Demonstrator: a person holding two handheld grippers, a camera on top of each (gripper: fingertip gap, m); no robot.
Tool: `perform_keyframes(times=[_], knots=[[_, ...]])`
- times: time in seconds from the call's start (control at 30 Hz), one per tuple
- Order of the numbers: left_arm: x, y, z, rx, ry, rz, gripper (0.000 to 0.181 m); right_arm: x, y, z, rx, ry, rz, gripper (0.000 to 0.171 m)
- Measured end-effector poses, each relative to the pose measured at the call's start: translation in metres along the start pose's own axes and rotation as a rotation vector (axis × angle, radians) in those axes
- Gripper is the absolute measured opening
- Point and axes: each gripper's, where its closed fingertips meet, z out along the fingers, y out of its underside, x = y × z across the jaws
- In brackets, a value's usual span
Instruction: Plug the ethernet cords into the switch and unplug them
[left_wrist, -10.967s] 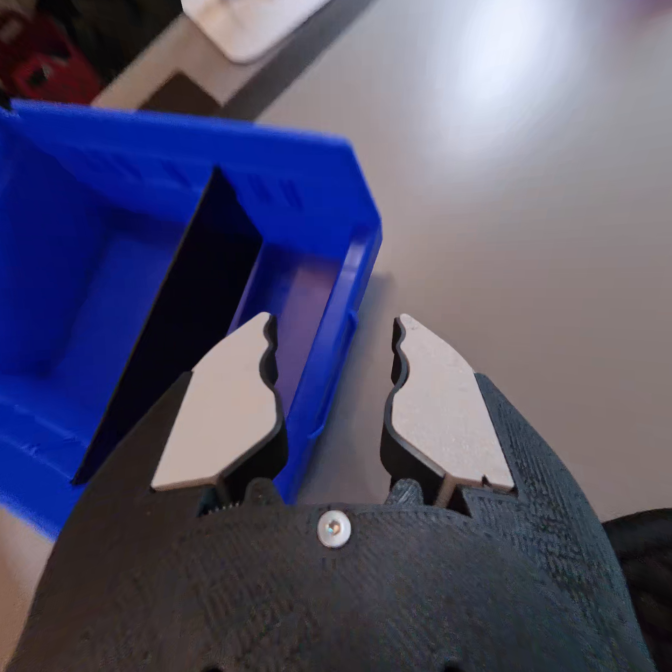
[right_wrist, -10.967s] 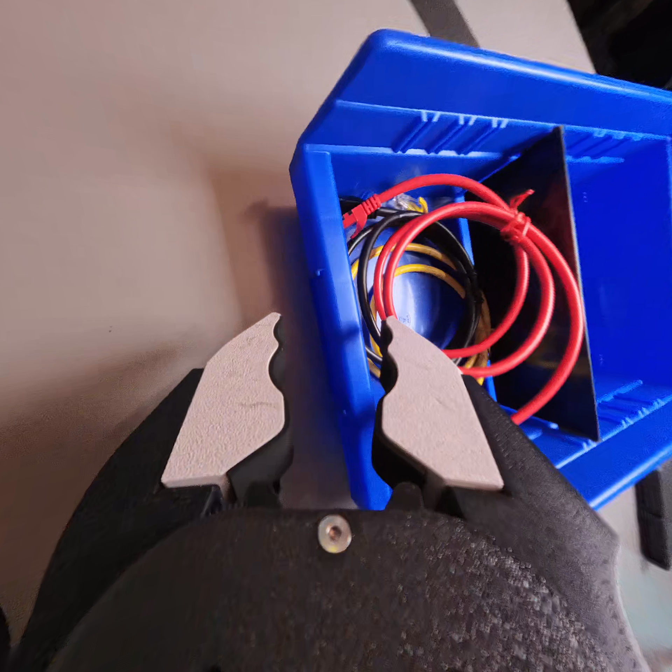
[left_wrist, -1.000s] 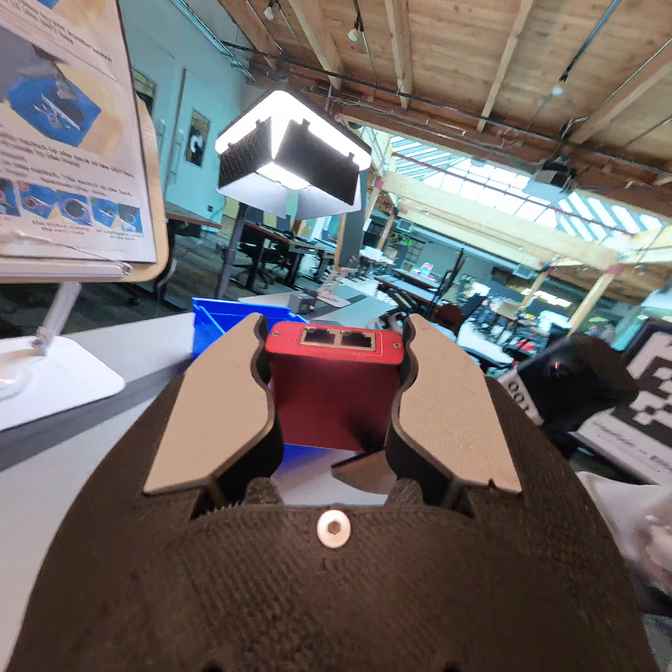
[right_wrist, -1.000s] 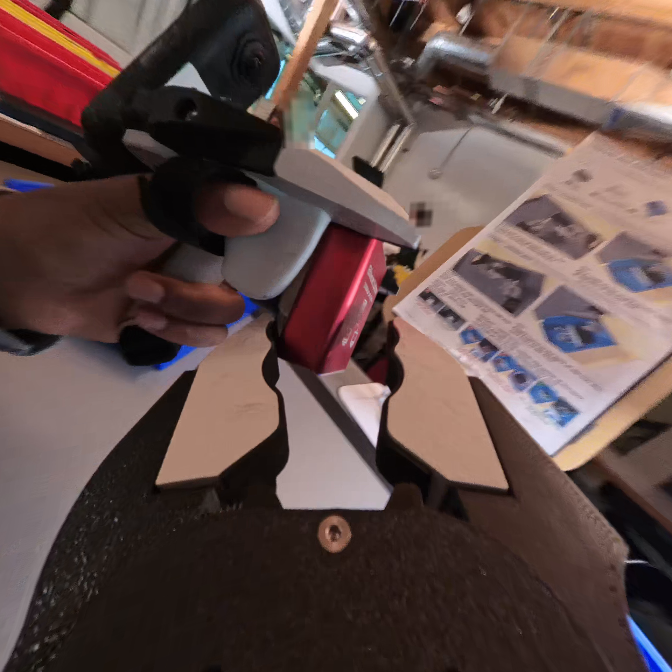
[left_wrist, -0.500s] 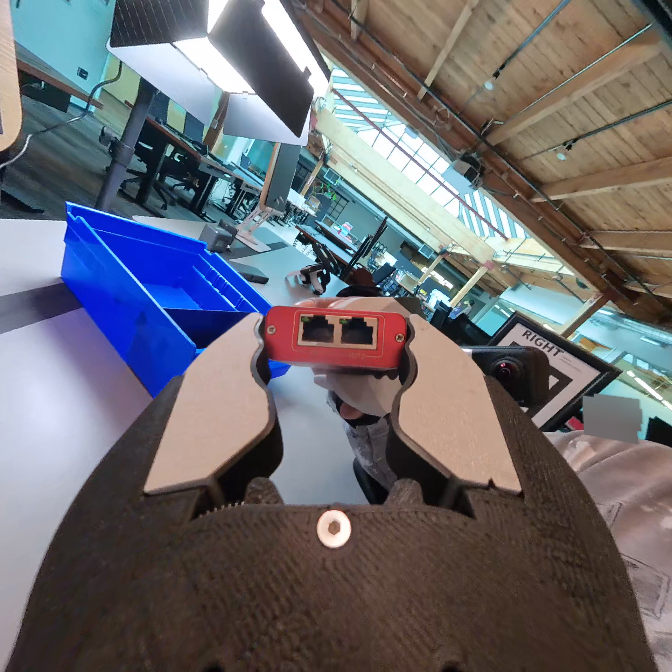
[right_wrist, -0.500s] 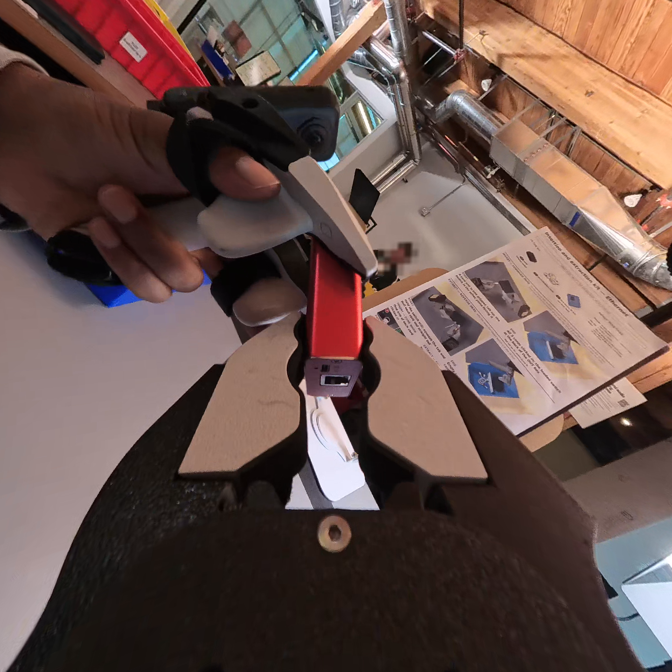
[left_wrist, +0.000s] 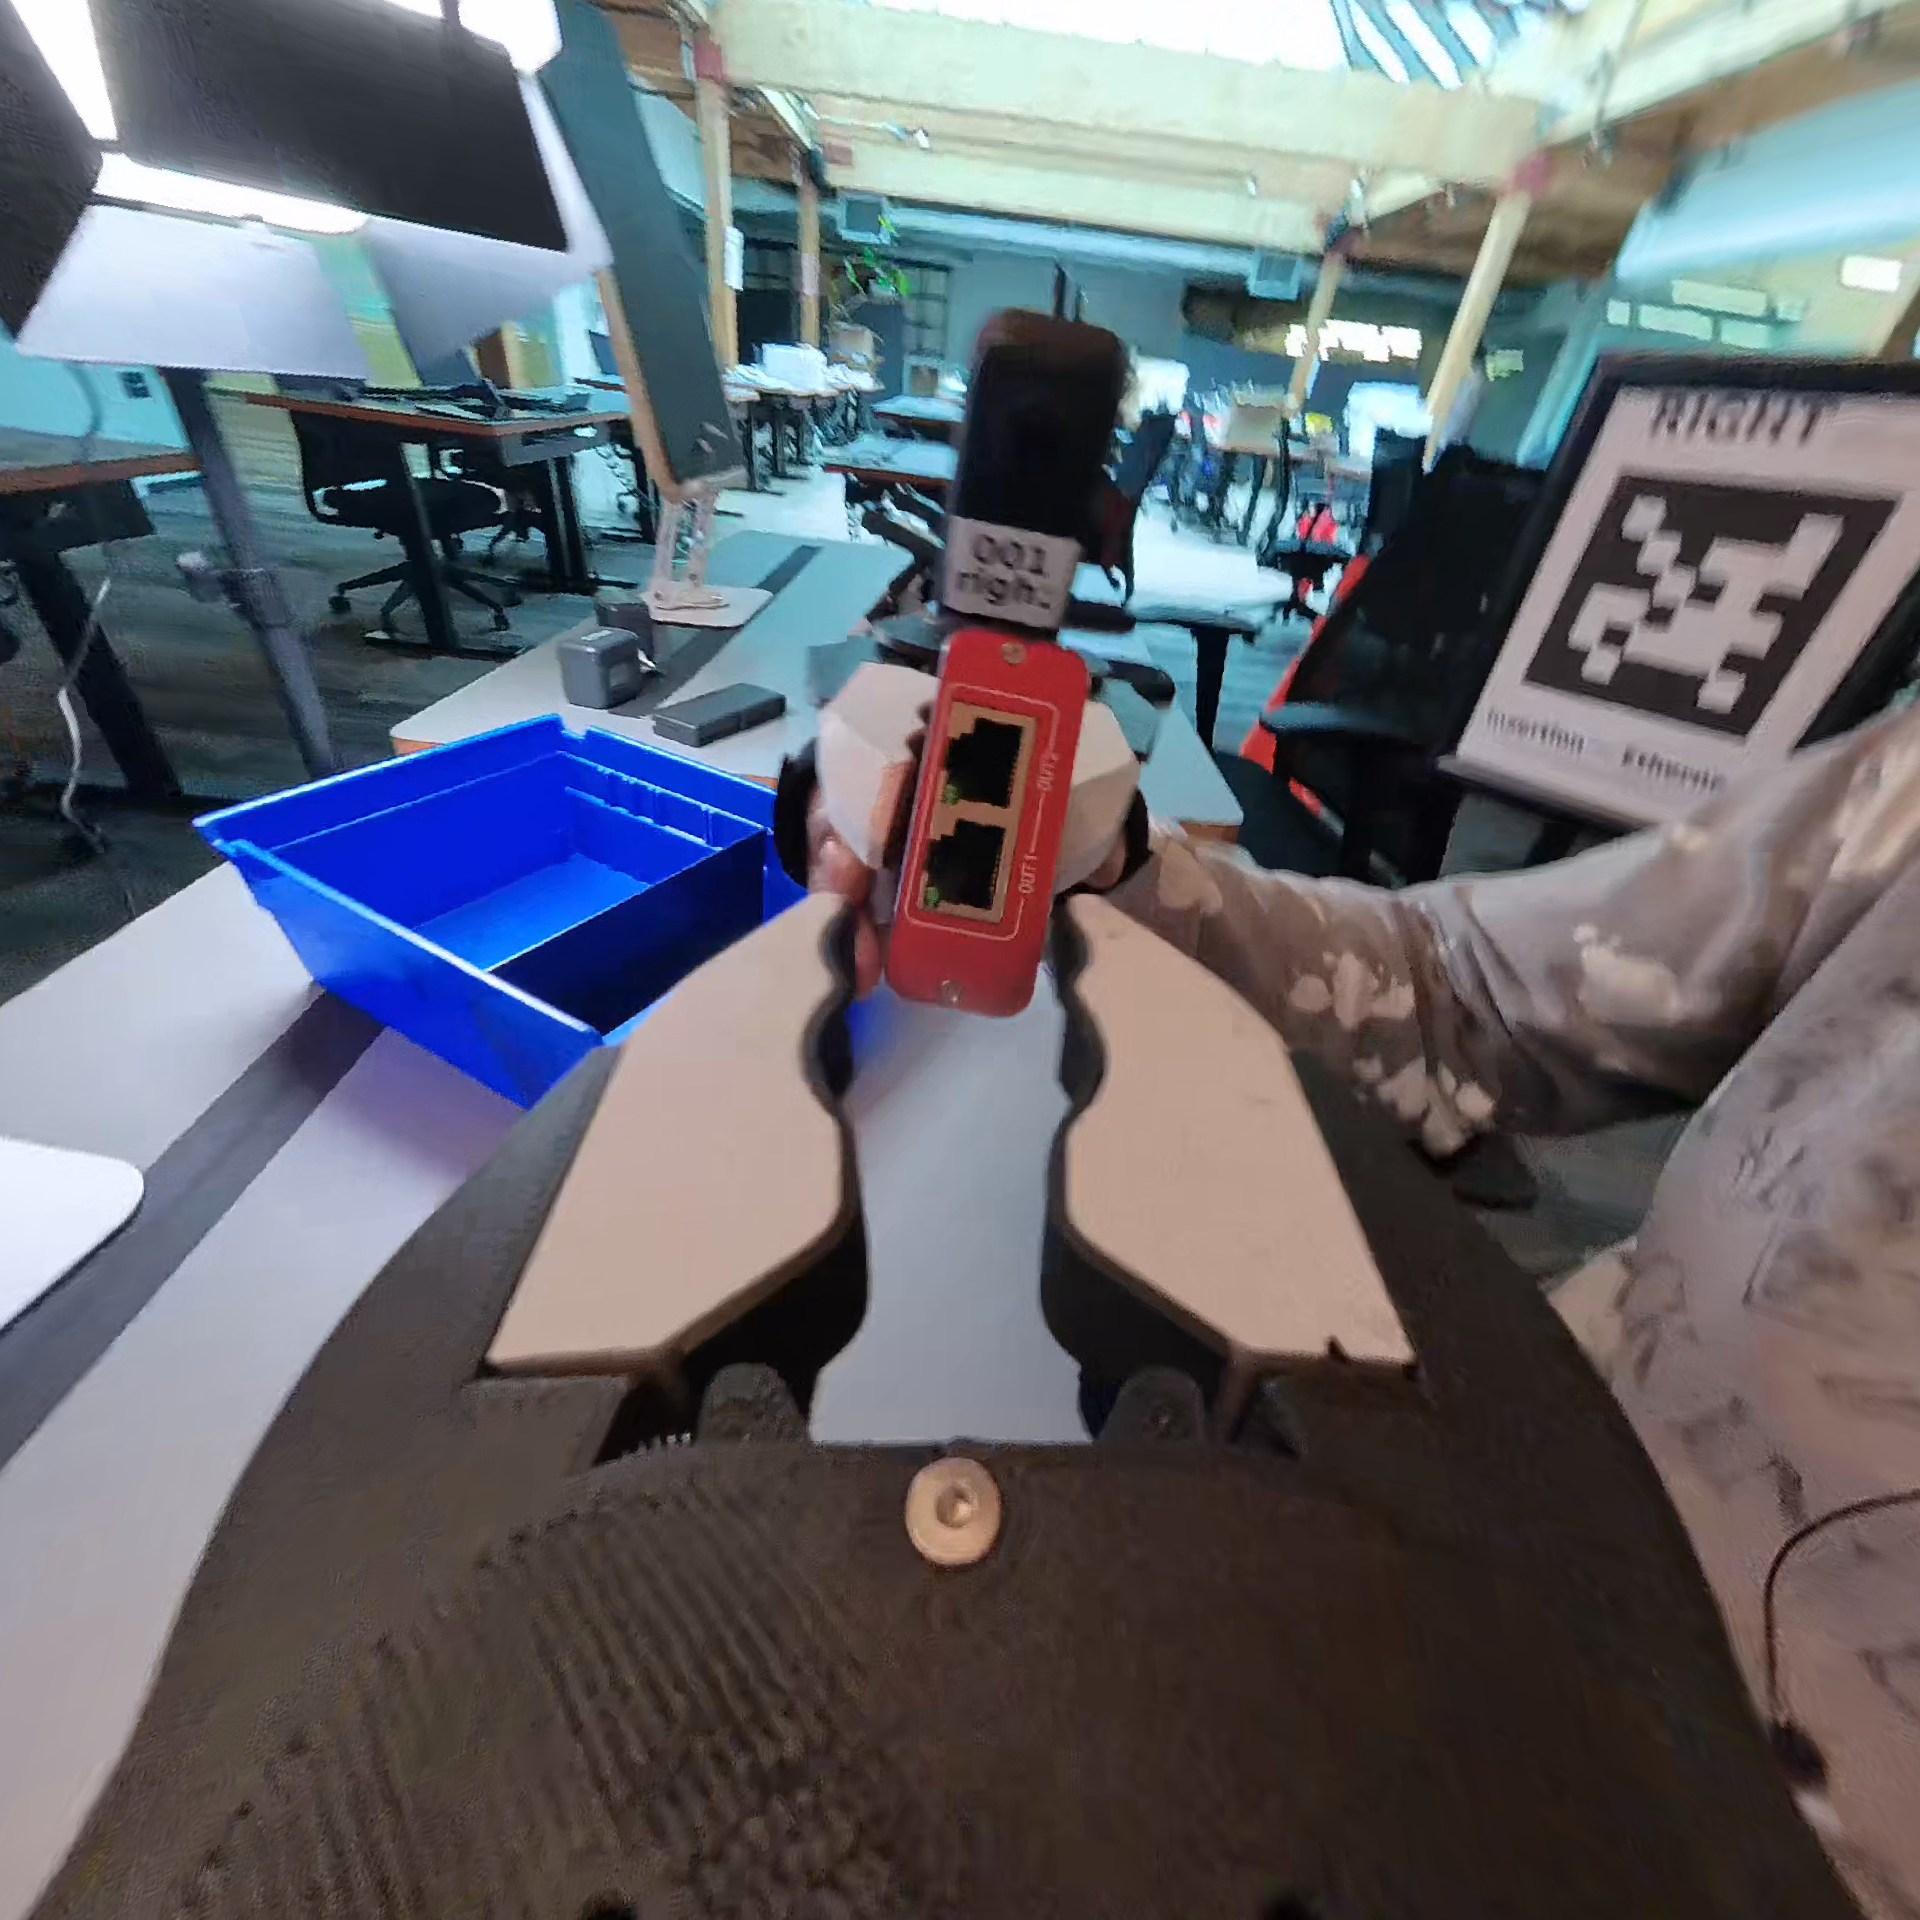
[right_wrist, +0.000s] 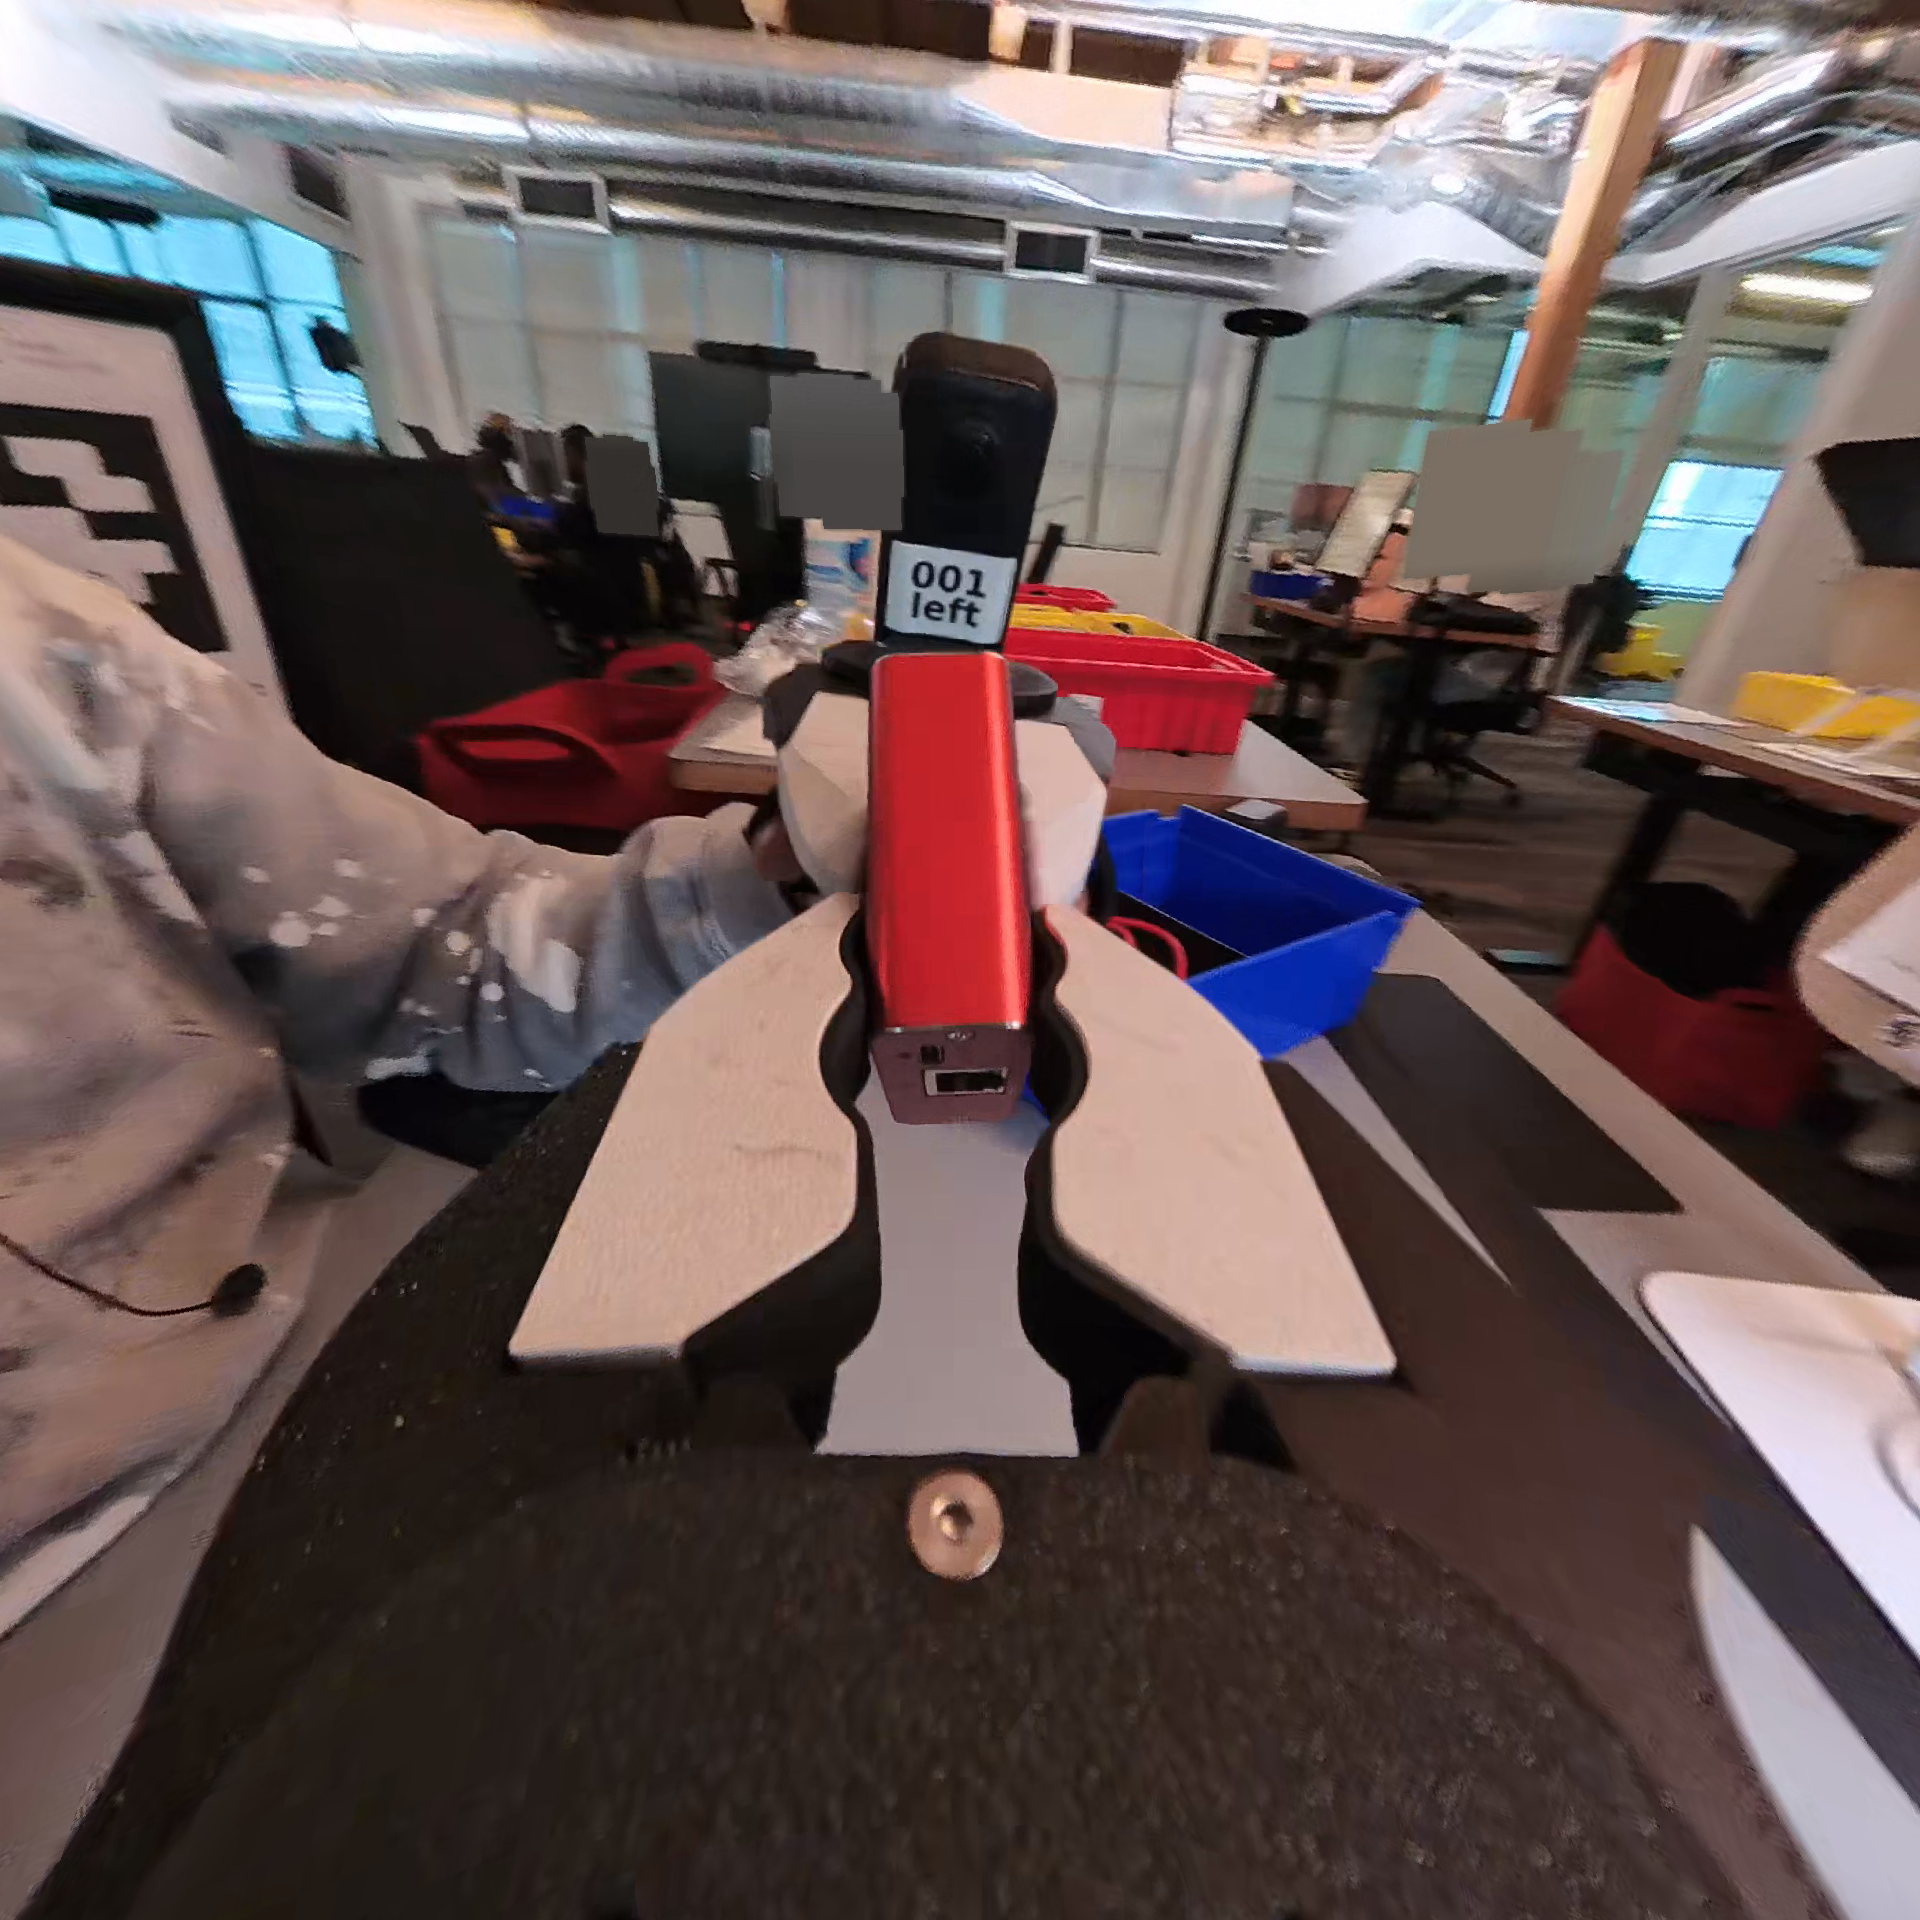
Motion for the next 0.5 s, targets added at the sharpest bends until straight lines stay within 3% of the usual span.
perform_keyframes(times=[0.13, 0.3, 0.4, 0.5], knots=[[0.007, -0.009, 0.003, 0.038, -0.035, 0.131, 0.027, -0.006, -0.013, -0.001, 0.084, -0.03, 0.009, 0.027], [0.012, -0.026, 0.001, 0.239, 0.017, 0.081, 0.027, -0.011, -0.028, 0.0, 0.186, -0.057, 0.043, 0.029], [0.014, -0.031, 0.0, 0.331, 0.059, 0.038, 0.028, -0.013, -0.025, 0.005, 0.162, -0.06, 0.04, 0.032], [0.014, -0.029, 0.0, 0.348, 0.075, 0.02, 0.028, -0.012, -0.026, 0.006, 0.171, -0.035, 0.019, 0.028]])
